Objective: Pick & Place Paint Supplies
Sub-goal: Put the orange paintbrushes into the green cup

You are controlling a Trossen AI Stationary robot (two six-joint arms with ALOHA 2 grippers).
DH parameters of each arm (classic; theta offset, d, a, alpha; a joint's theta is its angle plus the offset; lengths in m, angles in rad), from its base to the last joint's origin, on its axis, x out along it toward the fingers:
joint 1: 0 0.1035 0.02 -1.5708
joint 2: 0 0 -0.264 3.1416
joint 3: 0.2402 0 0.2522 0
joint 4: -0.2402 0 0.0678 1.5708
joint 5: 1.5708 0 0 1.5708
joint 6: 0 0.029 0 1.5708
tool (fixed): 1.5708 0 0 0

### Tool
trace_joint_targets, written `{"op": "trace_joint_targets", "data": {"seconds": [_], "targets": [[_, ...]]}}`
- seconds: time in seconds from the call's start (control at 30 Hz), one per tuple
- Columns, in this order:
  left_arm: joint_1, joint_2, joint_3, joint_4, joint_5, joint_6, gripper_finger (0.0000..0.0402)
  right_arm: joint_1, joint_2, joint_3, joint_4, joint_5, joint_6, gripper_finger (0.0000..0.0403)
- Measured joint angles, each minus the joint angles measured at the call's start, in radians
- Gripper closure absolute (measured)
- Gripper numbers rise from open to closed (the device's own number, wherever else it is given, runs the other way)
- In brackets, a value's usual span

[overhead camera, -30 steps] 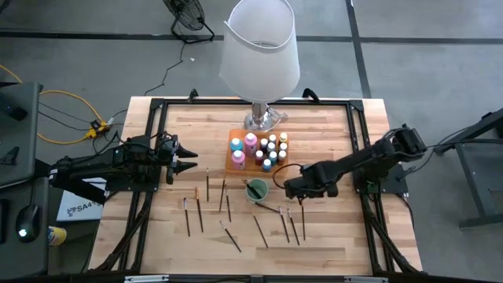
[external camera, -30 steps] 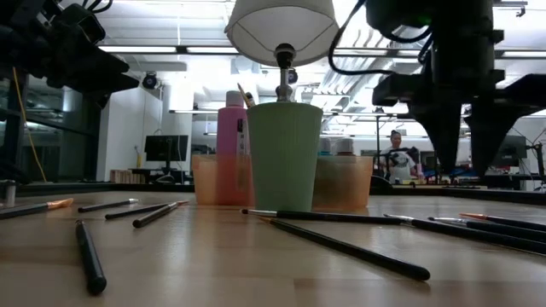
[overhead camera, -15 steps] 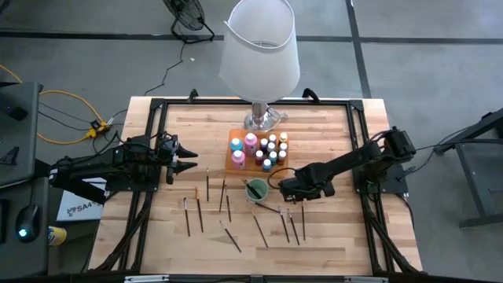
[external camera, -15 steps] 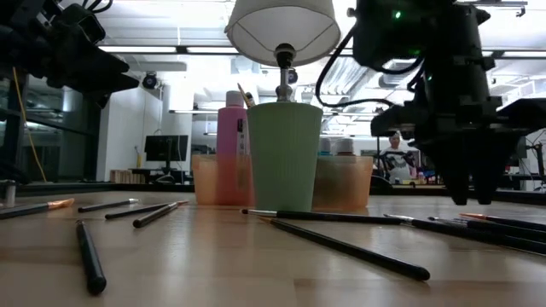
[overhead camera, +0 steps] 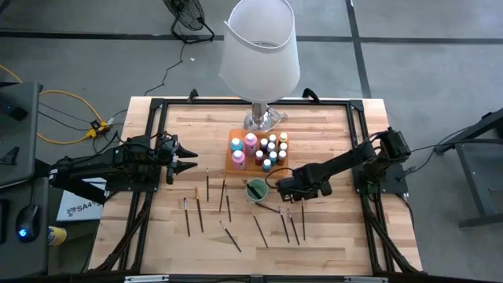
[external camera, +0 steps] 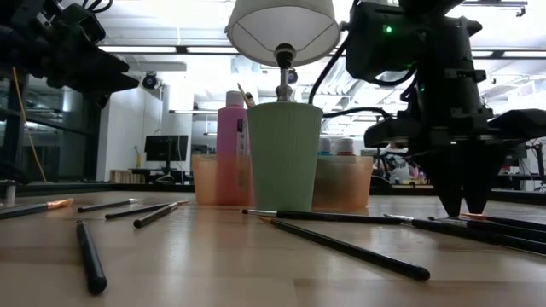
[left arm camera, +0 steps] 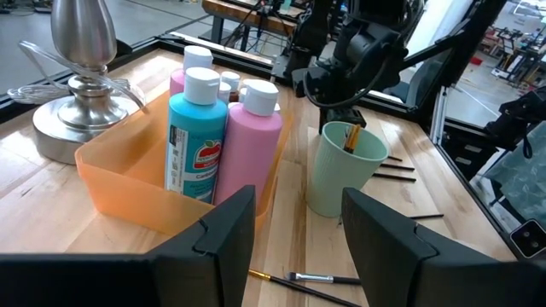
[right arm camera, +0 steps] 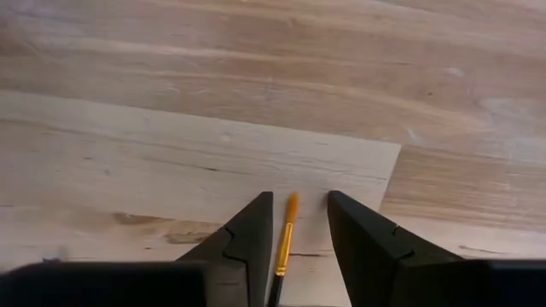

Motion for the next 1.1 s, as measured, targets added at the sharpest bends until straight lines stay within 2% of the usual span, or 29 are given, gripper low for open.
{"op": "trace_joint_targets", "data": {"seconds": [0.37, 0.93, 1.1], "targets": [[0.000, 0.000, 0.000, 0.000, 0.000, 0.000, 0.0229, 0.031, 0.001, 0.000, 0.019, -0.002, 0.022, 0.0333], [0.000, 0.000, 0.000, 0.000, 0.000, 0.000, 0.0229, 0.022, 0.001, 0.000, 0.022, 0.009, 0.021, 0.0338], [0.000, 0.000, 0.000, 0.000, 0.000, 0.000, 0.0229, 0.021, 0.001, 0.000, 0.026, 0.024, 0.018, 0.0357]]}}
